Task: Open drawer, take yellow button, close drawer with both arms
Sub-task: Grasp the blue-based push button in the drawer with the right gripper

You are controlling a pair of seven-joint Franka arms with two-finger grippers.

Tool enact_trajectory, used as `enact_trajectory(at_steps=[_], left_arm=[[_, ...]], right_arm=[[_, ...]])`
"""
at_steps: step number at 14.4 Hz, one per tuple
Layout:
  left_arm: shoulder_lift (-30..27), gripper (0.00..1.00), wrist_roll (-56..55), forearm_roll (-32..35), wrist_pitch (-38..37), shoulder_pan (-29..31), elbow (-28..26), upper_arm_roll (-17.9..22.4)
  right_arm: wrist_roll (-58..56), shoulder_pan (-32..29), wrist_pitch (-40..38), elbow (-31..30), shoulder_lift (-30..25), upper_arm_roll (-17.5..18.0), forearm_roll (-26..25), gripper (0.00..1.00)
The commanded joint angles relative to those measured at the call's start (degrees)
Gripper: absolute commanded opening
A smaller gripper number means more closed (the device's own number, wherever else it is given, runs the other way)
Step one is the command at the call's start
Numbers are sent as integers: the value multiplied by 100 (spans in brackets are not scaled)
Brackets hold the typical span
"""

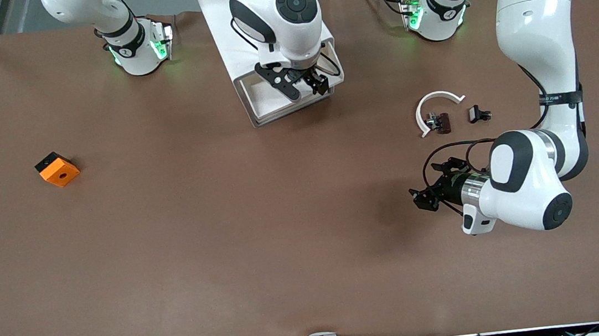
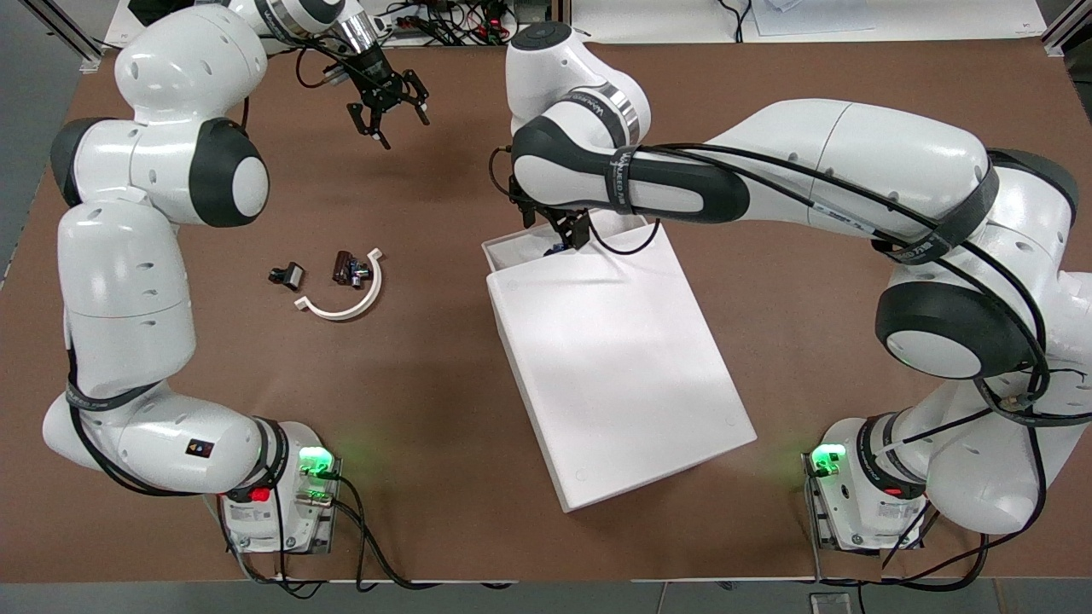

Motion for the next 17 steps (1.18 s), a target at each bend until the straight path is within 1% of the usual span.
enact_trajectory(at_steps=[1,6,12,17], left_arm=[[-103,100,85,119,20,-64,-49,50],[-103,100,85,111,20,-64,-49,6],[-103,100,85,93,20,-55,-49,-3],[-103,100,76,76,20,-46,-58,-3]], right_arm=[[-3,16,-328,155,58,-24,113,100],[-30,-20,-715,358,58,-24,130,100],[5,59,-715,349,154,-24,183,100],[41,112,-662,349,374,-24,165,100]])
